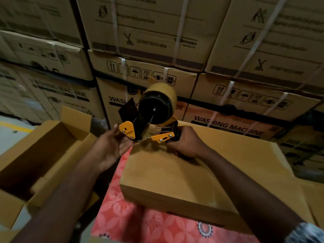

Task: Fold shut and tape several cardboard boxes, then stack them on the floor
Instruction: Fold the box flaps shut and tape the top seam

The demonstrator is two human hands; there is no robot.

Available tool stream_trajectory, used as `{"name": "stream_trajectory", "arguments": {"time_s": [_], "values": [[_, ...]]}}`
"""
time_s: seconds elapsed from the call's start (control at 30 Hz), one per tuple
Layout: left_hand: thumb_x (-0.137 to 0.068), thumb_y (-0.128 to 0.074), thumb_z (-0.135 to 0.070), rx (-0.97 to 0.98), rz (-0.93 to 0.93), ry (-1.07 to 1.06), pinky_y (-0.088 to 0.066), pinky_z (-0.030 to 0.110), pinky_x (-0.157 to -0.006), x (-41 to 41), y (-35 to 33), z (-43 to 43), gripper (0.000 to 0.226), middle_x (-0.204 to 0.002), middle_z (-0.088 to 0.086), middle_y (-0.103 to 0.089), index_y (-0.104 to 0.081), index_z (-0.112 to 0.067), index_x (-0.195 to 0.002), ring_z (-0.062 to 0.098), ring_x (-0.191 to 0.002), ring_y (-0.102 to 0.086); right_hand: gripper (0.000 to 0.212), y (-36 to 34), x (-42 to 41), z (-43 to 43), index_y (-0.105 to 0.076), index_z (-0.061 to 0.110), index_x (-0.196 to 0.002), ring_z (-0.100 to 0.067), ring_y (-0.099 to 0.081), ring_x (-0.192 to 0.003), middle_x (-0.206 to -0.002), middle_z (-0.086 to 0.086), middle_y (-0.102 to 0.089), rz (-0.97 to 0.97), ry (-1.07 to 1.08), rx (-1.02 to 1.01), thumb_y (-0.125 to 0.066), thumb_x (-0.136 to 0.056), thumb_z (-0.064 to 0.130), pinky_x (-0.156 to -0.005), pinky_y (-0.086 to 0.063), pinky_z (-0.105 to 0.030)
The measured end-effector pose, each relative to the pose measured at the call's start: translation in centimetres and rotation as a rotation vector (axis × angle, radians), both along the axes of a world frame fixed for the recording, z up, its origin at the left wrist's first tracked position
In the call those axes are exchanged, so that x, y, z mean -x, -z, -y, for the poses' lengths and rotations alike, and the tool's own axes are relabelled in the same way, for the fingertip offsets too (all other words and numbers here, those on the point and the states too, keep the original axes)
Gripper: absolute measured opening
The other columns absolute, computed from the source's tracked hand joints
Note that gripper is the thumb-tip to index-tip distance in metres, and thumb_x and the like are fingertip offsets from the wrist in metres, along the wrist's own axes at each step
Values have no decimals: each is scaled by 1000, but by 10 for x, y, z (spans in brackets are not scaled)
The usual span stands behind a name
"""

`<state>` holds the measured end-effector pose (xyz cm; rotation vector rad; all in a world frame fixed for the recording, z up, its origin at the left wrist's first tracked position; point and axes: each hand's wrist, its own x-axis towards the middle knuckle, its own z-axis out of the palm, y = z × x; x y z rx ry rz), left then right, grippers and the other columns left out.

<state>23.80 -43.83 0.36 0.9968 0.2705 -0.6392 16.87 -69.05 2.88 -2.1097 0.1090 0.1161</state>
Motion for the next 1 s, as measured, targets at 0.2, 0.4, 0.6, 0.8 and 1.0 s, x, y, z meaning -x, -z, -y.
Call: {"name": "stream_trajectory", "arguments": {"time_s": [0.2,0.4,0.6,0.8,1.0], "values": [[-108,-37,-31,110,-227,117,-60,27,-52,-8,0,1,40,-80,17,-74,-62,0,-104,21,-65,-75,19,8,-21,2,-76,22,-94,-3,-71,-80,-85,8,-76,41,-64,154,-85,-80,31,-70,-57,-27],[-107,-42,-17,48,-273,104,-58,21,-51,-12,13,10,30,-59,11,-67,-58,1,-88,13,-48,-68,22,12,-30,11,-76,21,-95,-10,-72,-81,-87,6,-76,43,-87,220,-84,-80,34,-75,-61,-41],[-107,-36,-8,-171,-1,69,-61,29,-54,-14,17,23,29,-70,9,-72,-62,-6,-95,13,-56,-71,18,23,-28,16,-77,18,-86,-14,-71,-72,-80,1,-75,44,-76,236,-86,-79,31,-69,-59,-44],[-105,-35,-4,-451,174,98,-56,20,-51,-21,29,11,32,-76,15,-62,-62,-4,-87,16,-59,-65,19,20,-28,18,-77,16,-90,-5,-69,-70,-80,2,-75,18,-80,223,-86,-78,27,-67,-60,-38],[-104,-39,-3,-537,266,114,-51,23,-51,-26,45,6,26,-81,17,-67,-64,-1,-97,15,-59,-64,30,25,-32,20,-77,18,-95,-9,-71,-89,-92,4,-76,-5,-93,245,-88,-72,34,-87,-59,-44]]}}
